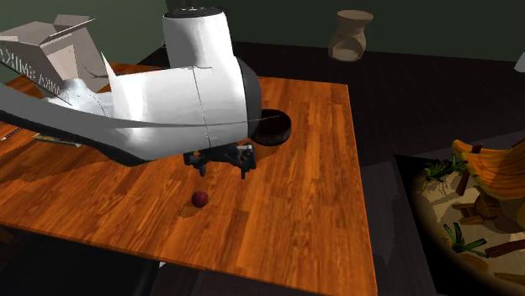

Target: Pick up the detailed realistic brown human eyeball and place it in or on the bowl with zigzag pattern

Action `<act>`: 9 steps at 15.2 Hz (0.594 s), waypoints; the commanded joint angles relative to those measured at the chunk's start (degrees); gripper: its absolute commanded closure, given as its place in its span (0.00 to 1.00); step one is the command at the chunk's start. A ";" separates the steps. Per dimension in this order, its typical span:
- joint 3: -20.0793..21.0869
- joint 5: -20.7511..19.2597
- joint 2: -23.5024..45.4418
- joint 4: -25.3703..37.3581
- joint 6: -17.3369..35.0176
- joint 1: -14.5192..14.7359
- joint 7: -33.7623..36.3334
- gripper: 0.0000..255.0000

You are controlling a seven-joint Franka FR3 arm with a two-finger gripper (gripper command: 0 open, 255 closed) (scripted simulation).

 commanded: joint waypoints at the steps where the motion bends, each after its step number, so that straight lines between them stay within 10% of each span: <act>1: 1.47 -2.01 4.52 1.13 3.25 0.07 2.05 0.00; 9: 3.03 -16.78 22.91 8.32 12.31 3.53 15.17 0.00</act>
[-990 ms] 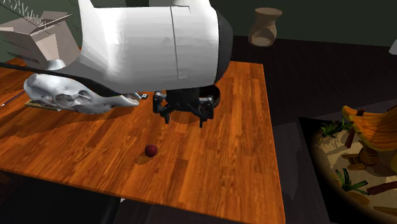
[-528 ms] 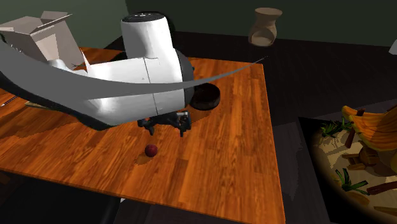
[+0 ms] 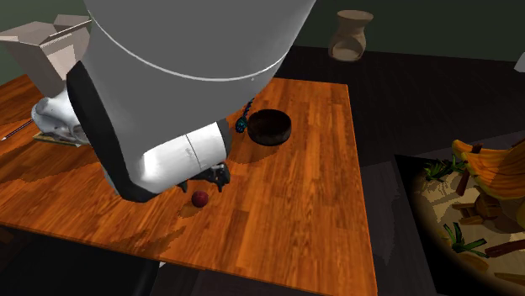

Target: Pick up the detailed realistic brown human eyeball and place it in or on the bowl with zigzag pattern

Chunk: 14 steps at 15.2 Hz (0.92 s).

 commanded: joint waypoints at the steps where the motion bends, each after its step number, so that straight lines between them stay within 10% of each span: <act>1: -0.67 -4.45 4.91 2.78 1.43 2.07 4.03 0.00; 14: -4.26 -9.75 11.41 4.18 6.14 4.77 7.92 0.00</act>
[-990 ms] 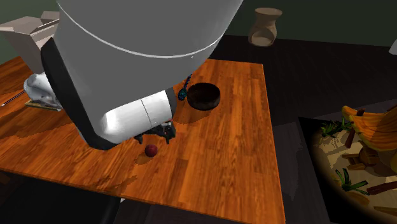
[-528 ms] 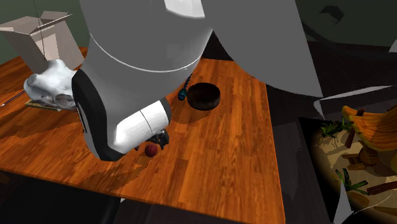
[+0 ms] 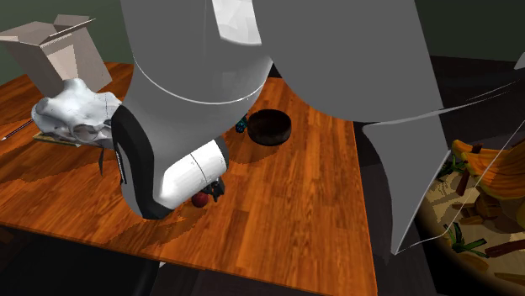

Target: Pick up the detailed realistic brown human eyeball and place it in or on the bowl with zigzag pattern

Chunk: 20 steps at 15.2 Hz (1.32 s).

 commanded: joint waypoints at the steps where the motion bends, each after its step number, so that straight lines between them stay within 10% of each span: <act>1: -0.03 -0.05 0.07 0.05 0.02 0.05 0.05 0.00; 3: -0.03 -0.05 0.07 0.05 0.02 0.05 0.05 0.00; 4: -0.03 -0.05 0.07 0.05 0.03 0.04 0.05 1.00; 20: 3.05 4.50 -5.29 -0.60 -4.39 -2.20 -3.37 1.00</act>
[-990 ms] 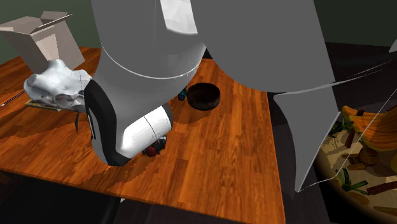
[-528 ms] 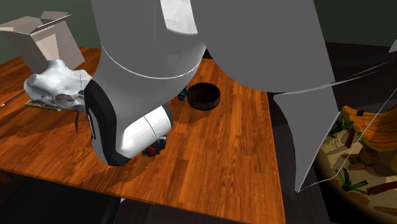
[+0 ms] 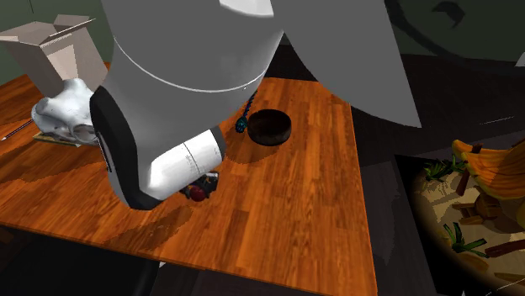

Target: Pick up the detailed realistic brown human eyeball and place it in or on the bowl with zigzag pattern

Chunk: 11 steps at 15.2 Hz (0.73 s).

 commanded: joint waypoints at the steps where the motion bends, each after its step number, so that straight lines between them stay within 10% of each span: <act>1: 0.84 1.46 -1.62 -0.06 -1.46 -0.60 -1.10 1.00; 11: 3.34 7.77 -8.81 0.39 -8.36 -2.22 -5.73 1.00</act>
